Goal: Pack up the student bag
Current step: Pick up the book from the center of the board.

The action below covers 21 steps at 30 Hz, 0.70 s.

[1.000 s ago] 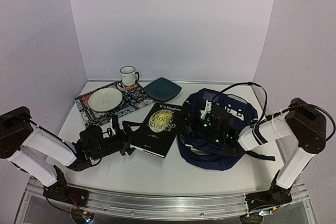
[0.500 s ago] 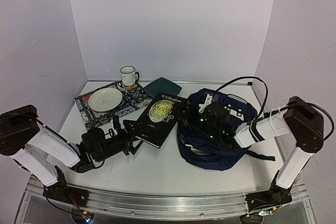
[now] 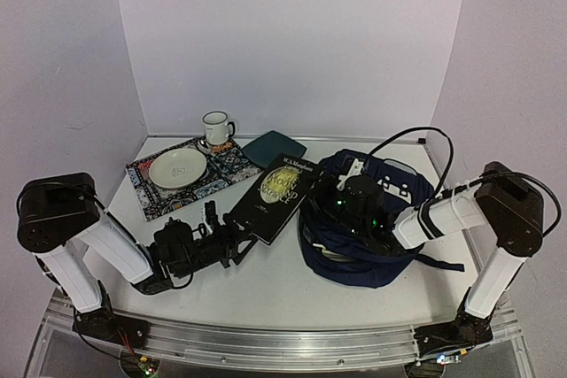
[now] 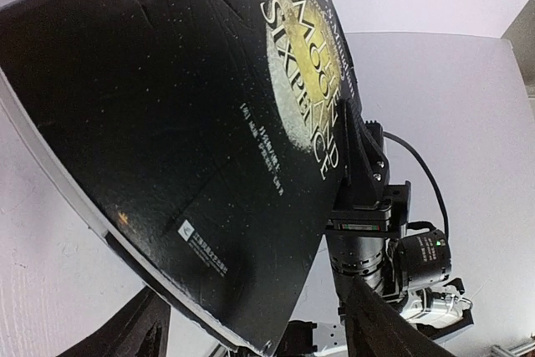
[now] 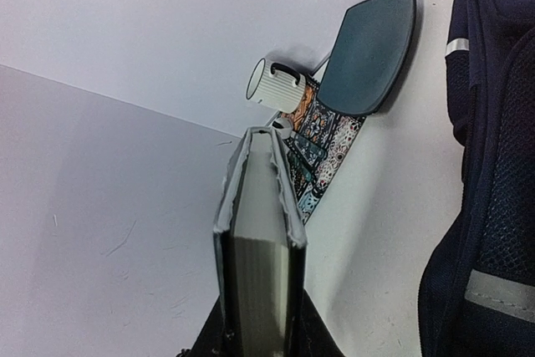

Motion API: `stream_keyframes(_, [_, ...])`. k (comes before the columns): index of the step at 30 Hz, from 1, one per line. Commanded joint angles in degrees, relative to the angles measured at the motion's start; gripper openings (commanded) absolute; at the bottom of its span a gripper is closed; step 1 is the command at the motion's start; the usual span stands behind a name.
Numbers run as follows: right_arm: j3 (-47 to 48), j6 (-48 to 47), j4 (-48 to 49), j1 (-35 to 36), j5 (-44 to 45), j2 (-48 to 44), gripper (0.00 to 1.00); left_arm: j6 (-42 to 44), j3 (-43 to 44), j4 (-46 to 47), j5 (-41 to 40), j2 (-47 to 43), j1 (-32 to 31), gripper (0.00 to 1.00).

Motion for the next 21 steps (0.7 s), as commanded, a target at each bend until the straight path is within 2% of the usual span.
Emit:
stream_keyframes(1, [3.21,2.24,32.85,1.40,1.63,-0.32,0.00,3.46,1.13,24.63,-3.86,-0.35,-0.28,0.73])
stream_keyframes(6, [3.96,4.07,32.83,2.49,1.25,-0.45,0.00,3.28,0.98,24.60,-7.16,0.13,-0.27,0.82])
stream_keyframes(14, [4.30,6.20,32.84,3.18,-0.27,-1.45,0.00,-4.01,-0.74,24.88,-13.47,2.57,-0.19,0.84])
stream_keyframes(18, [3.61,5.80,32.83,3.29,-0.24,-2.57,0.00,-2.06,-0.48,24.95,-14.16,0.87,-0.05,0.78])
stream_keyframes(21, [2.71,5.05,32.85,3.35,0.55,-3.00,0.00,-0.90,0.98,24.95,-12.07,-0.12,-0.11,0.66])
